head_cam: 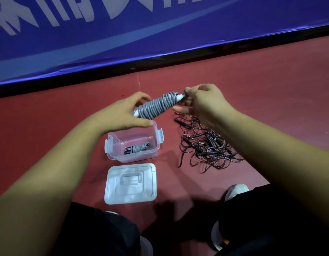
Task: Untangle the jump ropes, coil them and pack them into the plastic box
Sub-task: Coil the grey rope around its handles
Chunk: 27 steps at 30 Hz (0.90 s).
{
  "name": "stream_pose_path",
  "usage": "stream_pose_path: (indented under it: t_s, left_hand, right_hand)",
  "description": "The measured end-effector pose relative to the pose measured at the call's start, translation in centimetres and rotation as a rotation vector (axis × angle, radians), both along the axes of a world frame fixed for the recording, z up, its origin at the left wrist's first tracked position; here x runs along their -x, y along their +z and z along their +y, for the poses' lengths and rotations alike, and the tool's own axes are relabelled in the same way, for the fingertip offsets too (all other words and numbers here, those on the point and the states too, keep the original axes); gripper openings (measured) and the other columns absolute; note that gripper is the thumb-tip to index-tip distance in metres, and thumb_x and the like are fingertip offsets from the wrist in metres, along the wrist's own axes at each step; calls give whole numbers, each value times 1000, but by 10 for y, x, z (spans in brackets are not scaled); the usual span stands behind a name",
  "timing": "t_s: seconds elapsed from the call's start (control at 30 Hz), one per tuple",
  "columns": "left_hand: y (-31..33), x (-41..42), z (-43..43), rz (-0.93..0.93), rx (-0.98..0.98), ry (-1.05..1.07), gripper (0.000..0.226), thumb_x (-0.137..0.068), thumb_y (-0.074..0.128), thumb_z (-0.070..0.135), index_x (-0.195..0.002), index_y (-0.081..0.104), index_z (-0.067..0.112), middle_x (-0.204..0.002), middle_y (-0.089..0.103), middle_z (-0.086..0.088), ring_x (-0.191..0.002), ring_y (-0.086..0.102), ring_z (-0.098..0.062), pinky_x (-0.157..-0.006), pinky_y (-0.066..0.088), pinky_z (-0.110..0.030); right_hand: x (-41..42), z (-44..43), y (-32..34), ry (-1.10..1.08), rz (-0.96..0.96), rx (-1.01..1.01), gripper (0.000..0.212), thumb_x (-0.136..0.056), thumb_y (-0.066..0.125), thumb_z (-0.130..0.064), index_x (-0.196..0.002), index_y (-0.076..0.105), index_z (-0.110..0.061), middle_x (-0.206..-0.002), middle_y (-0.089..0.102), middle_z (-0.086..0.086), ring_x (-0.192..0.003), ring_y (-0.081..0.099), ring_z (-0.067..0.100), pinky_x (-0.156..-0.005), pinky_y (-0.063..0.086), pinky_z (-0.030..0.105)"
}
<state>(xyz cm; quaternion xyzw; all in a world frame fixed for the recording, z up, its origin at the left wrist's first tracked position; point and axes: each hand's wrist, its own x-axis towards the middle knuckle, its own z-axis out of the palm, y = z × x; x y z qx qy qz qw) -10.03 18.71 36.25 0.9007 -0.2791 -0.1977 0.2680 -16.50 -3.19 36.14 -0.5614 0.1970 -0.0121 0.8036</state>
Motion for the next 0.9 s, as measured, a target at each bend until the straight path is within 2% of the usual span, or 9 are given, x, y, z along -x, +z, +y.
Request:
stream_pose_path:
  t_s: [0.07, 0.13, 0.27, 0.4, 0.53, 0.63, 0.7, 0.77, 0.9]
  left_hand:
    - [-3, -5, 10, 118, 64, 47, 43, -83, 78, 31, -120, 57, 25, -104, 69, -1, -92, 71, -25, -82, 59, -38]
    - [-10, -9, 17, 229, 139, 97, 40, -84, 77, 15, -118, 58, 17, -98, 71, -10, -82, 73, -28, -71, 61, -32]
    - [-19, -21, 26, 222, 236, 179, 32, -82, 78, 12, -109, 60, 12, -91, 69, -7, -71, 66, -16, -68, 57, -26]
    - [-30, -48, 32, 484, 457, 366, 19, -87, 67, 0, -104, 60, 7, -84, 65, -8, -64, 59, -11, -59, 53, -18]
    - [-61, -80, 43, 455, 370, 409, 20, -88, 69, 2, -104, 58, 7, -88, 66, -11, -67, 64, -14, -61, 55, -19]
    - [-98, -104, 59, 235, 261, 376, 38, -80, 80, 16, -111, 59, 12, -93, 70, -4, -75, 68, -12, -69, 56, -24]
    - [-123, -117, 70, 210, 142, 322, 60, -66, 87, 35, -117, 56, 22, -102, 70, -4, -86, 70, -19, -78, 57, -36]
    - [-156, -133, 80, 209, 45, 306, 72, -61, 85, 40, -120, 48, 24, -105, 68, -8, -89, 69, -29, -78, 57, -43]
    - [-223, -163, 94, 135, -120, 338, 46, -77, 79, 14, -107, 44, 13, -94, 65, -7, -72, 58, -18, -56, 44, -29]
  right_hand:
    - [-2, 0, -3, 14, 10, 13, 15, -103, 41, -3, -89, 46, -3, -93, 59, 22, -75, 67, 24, -65, 62, 33]
    - [-5, 2, -12, 39, 15, 111, 9, -102, 43, -1, -94, 48, -3, -91, 58, 17, -69, 64, 18, -63, 60, 29]
    - [-19, 4, -30, 184, -45, 317, 17, -98, 52, -2, -111, 62, -8, -97, 61, 13, -74, 63, 14, -62, 55, 23]
    - [-40, 8, -42, 414, -86, 564, 21, -86, 73, -7, -107, 68, -7, -88, 69, 3, -66, 63, 2, -63, 50, 14]
    - [-77, 26, -75, 504, -79, 901, 22, -82, 79, -18, -101, 68, -12, -79, 70, 1, -62, 65, 6, -63, 56, 29]
    - [-106, 42, -114, 511, -3, 866, 23, -81, 79, -19, -96, 67, -6, -85, 72, 14, -73, 72, 26, -73, 61, 43]
    - [-125, 50, -145, 525, 50, 834, 23, -80, 80, -18, -93, 67, -5, -82, 73, 16, -77, 72, 32, -77, 59, 50]
    - [-144, 60, -177, 557, 101, 832, 23, -79, 80, -21, -91, 69, -6, -80, 74, 13, -77, 73, 29, -81, 59, 50]
    - [-178, 79, -239, 587, 160, 851, 29, -81, 78, -19, -105, 70, -3, -87, 71, 10, -79, 72, 23, -76, 58, 33]
